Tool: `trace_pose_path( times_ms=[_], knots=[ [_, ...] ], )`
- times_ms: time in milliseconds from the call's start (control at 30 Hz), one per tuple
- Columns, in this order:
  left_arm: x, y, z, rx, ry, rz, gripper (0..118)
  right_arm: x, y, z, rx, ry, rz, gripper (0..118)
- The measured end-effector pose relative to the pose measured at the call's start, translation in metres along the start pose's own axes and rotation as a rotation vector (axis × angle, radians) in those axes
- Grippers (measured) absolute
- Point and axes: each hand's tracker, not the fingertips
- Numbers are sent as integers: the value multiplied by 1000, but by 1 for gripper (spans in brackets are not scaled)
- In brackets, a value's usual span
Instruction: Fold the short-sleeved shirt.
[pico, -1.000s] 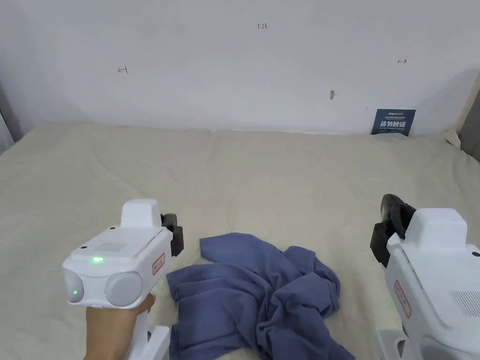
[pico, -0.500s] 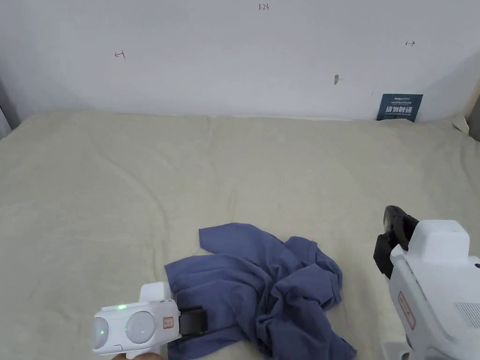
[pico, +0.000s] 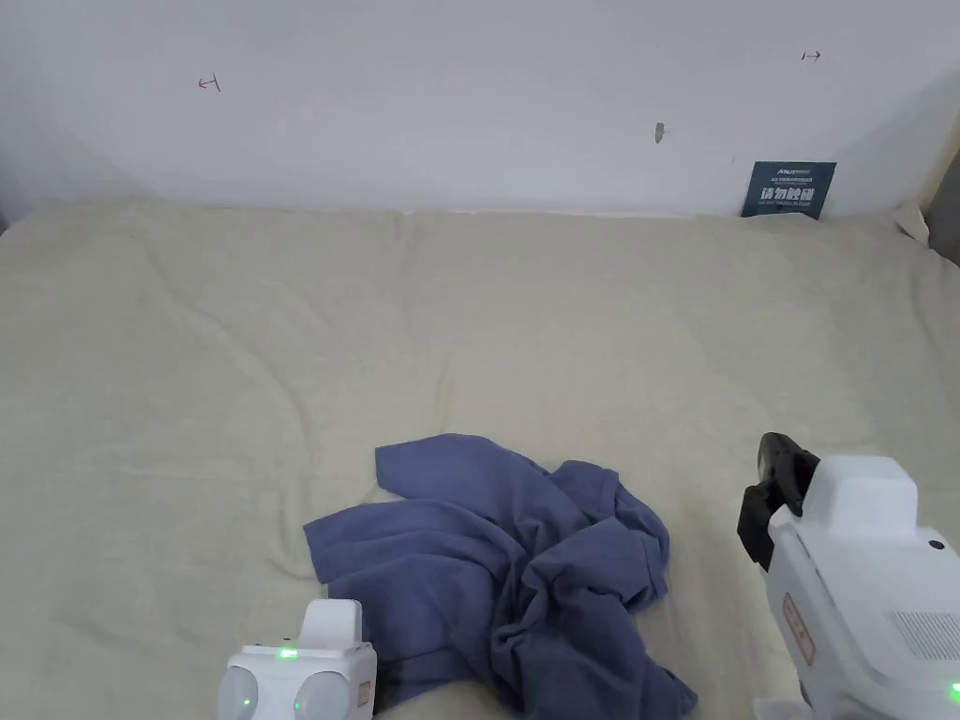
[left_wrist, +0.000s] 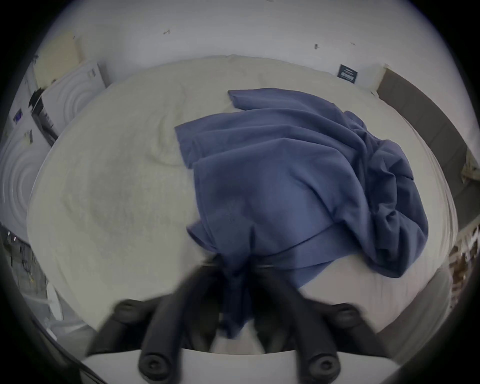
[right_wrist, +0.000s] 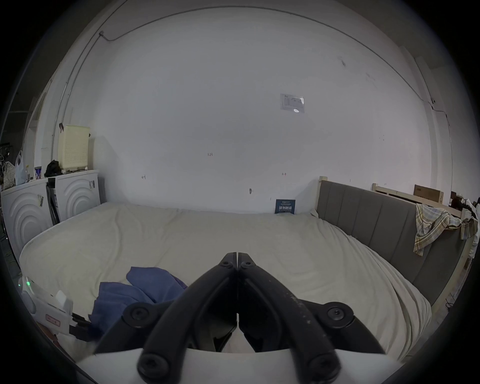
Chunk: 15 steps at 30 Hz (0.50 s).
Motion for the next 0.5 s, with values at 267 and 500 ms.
trace_pose_path(
  times_ms=[267,500],
  knots=[
    [-19,10,48,158,-144,80,5,6,-27,-91,-324,59,-24,84],
    [-30,20,58,179,-195,110,5,3,-65,-201,-606,93,-69,105]
  ],
)
